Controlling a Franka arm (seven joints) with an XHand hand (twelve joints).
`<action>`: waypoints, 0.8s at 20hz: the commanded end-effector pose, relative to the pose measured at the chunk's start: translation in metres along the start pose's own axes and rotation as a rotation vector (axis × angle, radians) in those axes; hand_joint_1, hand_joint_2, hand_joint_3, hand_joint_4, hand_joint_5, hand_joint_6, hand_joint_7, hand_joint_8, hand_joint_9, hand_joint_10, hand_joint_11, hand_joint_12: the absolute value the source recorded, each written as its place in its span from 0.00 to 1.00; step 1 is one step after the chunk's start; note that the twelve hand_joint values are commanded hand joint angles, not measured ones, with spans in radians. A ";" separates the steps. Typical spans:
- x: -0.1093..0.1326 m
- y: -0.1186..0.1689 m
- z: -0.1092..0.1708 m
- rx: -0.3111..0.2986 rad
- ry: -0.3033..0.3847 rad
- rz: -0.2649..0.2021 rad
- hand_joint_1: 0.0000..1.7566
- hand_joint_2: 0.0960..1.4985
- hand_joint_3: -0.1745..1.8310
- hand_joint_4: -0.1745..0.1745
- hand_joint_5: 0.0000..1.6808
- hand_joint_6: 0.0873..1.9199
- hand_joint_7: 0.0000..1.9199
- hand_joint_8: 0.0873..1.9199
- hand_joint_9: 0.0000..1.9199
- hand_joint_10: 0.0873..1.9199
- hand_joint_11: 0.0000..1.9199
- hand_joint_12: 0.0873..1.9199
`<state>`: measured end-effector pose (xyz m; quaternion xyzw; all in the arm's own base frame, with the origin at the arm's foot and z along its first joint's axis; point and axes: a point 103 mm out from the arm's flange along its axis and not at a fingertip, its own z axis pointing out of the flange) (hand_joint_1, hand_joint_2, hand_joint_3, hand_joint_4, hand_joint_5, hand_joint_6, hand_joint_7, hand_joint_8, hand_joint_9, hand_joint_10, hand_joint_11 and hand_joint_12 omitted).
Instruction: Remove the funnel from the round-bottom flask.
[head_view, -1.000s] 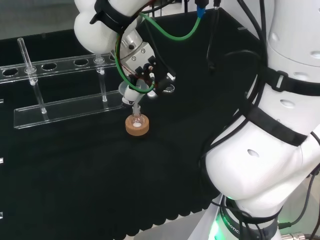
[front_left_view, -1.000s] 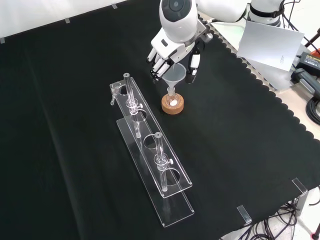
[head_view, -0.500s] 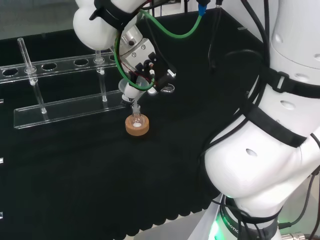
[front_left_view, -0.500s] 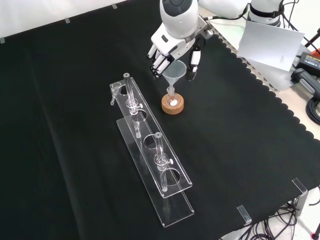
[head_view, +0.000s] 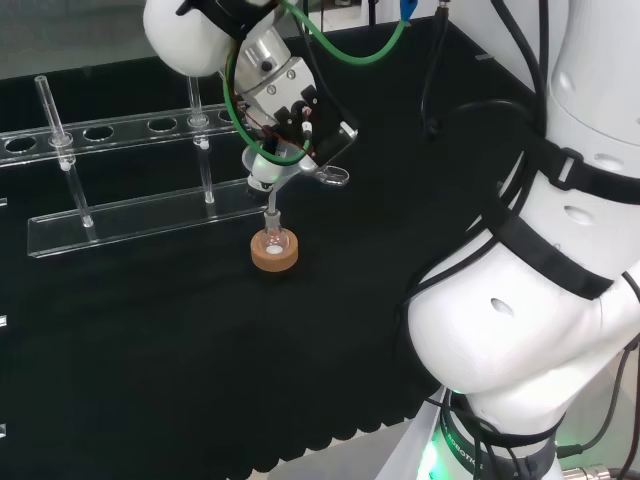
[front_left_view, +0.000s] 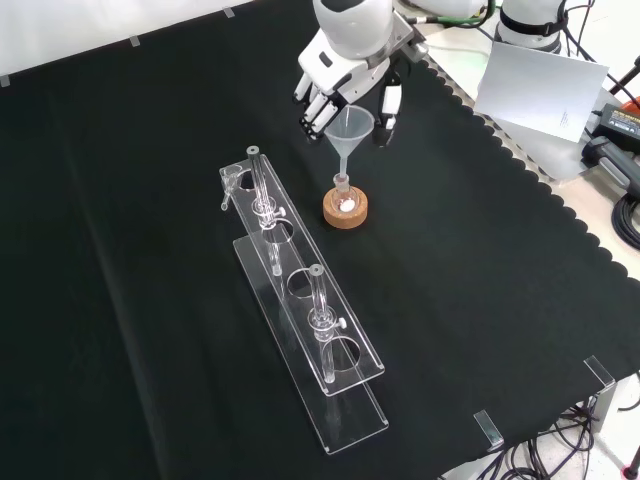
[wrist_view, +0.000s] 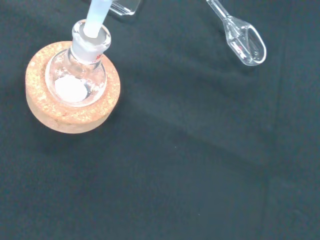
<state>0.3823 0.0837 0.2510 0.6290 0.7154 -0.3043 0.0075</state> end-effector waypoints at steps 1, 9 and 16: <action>-0.008 -0.017 -0.025 -0.001 -0.004 0.017 0.34 0.55 0.26 0.48 0.41 0.38 0.38 0.35 0.57 0.18 0.38 0.62; -0.021 -0.025 -0.050 -0.009 -0.028 0.039 0.34 0.54 0.26 0.48 0.41 0.39 0.38 0.35 0.57 0.18 0.37 0.62; -0.034 -0.021 -0.062 -0.010 -0.046 0.063 0.34 0.54 0.27 0.50 0.41 0.39 0.38 0.35 0.57 0.18 0.37 0.62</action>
